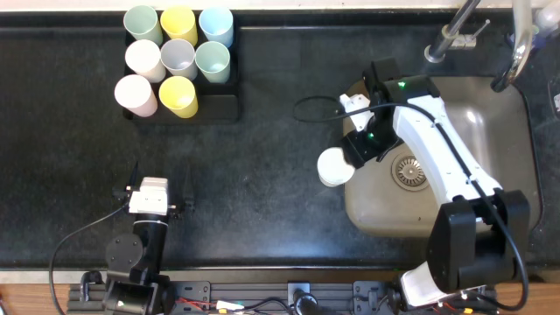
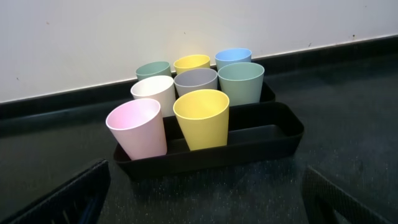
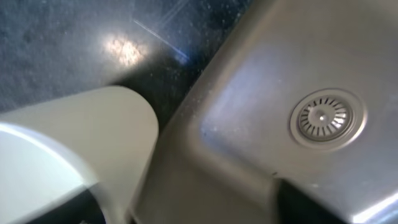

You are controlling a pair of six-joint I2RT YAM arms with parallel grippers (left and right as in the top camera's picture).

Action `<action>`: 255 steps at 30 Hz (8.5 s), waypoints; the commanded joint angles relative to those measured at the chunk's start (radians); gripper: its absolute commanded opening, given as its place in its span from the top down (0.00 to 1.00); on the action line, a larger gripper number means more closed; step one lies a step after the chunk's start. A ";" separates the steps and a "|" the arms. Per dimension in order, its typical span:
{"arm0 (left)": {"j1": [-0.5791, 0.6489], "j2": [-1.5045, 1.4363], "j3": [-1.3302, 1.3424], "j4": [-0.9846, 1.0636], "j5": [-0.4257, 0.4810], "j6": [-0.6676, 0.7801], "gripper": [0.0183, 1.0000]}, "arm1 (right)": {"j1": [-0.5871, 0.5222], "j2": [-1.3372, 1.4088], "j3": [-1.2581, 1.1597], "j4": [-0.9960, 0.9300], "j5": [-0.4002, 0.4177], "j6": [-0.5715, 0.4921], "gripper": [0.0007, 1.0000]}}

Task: Store Cups

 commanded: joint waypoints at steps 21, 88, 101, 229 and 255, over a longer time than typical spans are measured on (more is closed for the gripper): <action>0.004 -0.008 -0.001 -0.003 0.010 0.018 0.00 | 0.247 0.059 0.850 -0.045 -0.030 0.223 0.96; 0.004 -0.008 -0.001 -0.003 0.010 0.018 0.00 | 0.491 0.792 1.324 -0.137 0.070 0.139 0.96; 0.004 -0.008 -0.001 -0.003 0.010 0.018 0.00 | 0.491 0.803 1.324 -0.145 0.074 0.121 0.73; 0.004 -0.008 -0.001 -0.003 0.010 0.018 0.00 | -0.148 -1.741 -1.311 1.164 0.335 0.357 0.00; 0.052 -0.008 -0.001 -0.002 0.010 0.018 0.00 | -0.146 -1.741 -1.310 1.164 0.335 0.357 0.00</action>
